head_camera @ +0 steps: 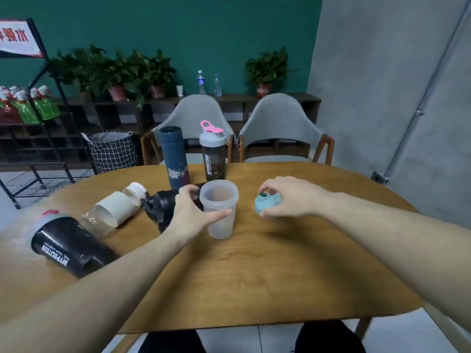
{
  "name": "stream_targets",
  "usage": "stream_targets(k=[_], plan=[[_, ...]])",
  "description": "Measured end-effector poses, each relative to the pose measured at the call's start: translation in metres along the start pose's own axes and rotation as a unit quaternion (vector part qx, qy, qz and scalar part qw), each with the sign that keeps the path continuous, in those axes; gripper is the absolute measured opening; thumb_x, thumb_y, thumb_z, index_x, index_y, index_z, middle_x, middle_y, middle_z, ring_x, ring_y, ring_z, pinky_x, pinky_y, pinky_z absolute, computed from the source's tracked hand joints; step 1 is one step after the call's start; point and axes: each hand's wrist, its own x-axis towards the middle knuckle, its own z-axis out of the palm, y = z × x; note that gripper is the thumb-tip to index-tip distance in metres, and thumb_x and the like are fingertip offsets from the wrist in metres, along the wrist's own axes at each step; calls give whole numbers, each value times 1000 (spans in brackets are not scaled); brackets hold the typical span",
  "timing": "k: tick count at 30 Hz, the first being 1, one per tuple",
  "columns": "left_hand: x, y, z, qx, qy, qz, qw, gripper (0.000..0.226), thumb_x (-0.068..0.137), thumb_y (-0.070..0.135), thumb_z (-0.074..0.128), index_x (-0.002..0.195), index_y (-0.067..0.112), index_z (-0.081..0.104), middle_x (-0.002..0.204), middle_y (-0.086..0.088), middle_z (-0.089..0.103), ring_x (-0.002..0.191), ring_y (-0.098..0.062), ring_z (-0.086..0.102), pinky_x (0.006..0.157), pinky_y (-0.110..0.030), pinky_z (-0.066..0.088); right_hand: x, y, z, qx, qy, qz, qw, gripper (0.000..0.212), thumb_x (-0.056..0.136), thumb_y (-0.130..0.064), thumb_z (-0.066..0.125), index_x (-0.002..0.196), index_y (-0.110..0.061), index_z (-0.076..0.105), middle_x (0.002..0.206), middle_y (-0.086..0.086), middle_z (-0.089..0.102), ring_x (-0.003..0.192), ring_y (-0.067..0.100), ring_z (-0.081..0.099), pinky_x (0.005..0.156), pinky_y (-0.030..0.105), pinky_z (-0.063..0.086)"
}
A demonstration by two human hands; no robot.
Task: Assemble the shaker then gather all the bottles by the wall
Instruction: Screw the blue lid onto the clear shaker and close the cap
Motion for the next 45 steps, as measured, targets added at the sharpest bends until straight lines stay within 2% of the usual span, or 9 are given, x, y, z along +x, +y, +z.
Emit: stream_targets(k=[5, 11, 16, 21, 28, 31, 35, 39, 45], plan=[[20, -22, 17, -30, -34, -17, 999, 124, 59, 34, 98, 154, 24, 18, 139, 10, 44, 132, -15, 46, 115, -41, 39, 46, 19, 10, -89, -53, 36, 994, 81, 78, -65, 68, 148, -34, 40, 145, -3, 50, 125, 22, 53, 95, 36, 48], [39, -34, 34, -49, -63, 19, 997, 114, 58, 25, 99, 148, 29, 29, 128, 33, 42, 117, 23, 43, 96, -10, 37, 102, 35, 24, -140, -148, 62, 977, 98, 71, -70, 70, 154, -36, 29, 148, -2, 47, 125, 27, 54, 94, 42, 52], [49, -38, 37, -42, -57, 27, 997, 109, 58, 26, 99, 144, 30, 32, 130, 25, 50, 122, 12, 47, 97, -13, 41, 132, 42, 39, -162, -209, 106, 959, 108, 65, -75, 73, 154, -41, 24, 147, 0, 50, 124, 29, 54, 95, 41, 50], [52, -38, 37, -26, -68, 33, 997, 104, 61, 27, 98, 143, 32, 34, 130, 23, 52, 119, 17, 47, 91, -7, 41, 142, 45, 49, -165, -229, 114, 952, 105, 67, -68, 78, 153, -44, 23, 148, 1, 49, 122, 30, 54, 95, 42, 50], [44, -31, 24, -2, -69, 51, 996, 90, 63, 22, 97, 127, 44, 38, 124, 24, 54, 108, 27, 48, 83, 4, 37, 120, 48, 45, -93, -179, 77, 976, 108, 60, -70, 79, 150, -42, 26, 144, -3, 51, 121, 28, 54, 95, 42, 50], [37, -27, 13, 13, -73, 56, 996, 89, 63, 26, 97, 128, 45, 39, 125, 23, 55, 110, 24, 48, 83, 2, 39, 102, 46, 33, 38, -134, 43, 989, 104, 62, -63, 84, 148, -37, 32, 142, -6, 49, 119, 20, 52, 99, 36, 47], [25, -26, -1, 45, -87, 48, 994, 91, 63, 33, 96, 133, 43, 39, 123, 24, 58, 112, 14, 54, 83, -8, 42, 66, 32, 9, 150, -100, -15, 984, 90, 70, -51, 86, 145, -40, 37, 132, -16, 42, 108, 5, 52, 83, 16, 40], [12, -26, -8, 101, -100, 48, 989, 95, 60, 44, 95, 134, 46, 36, 122, 23, 57, 116, -6, 57, 96, -28, 48, 36, 13, -5, 180, -61, -80, 978, 90, 70, -46, 88, 146, -42, 38, 132, -24, 42, 107, -16, 44, 79, 3, 35], [-12, -20, -8, 140, -136, 91, 977, 101, 56, 51, 91, 142, 45, 38, 129, 22, 55, 120, -6, 55, 104, -40, 49, 13, -12, -5, 163, -50, -159, 972, 96, 65, -41, 93, 145, -43, 39, 127, -38, 41, 113, -23, 42, 89, -2, 33]])
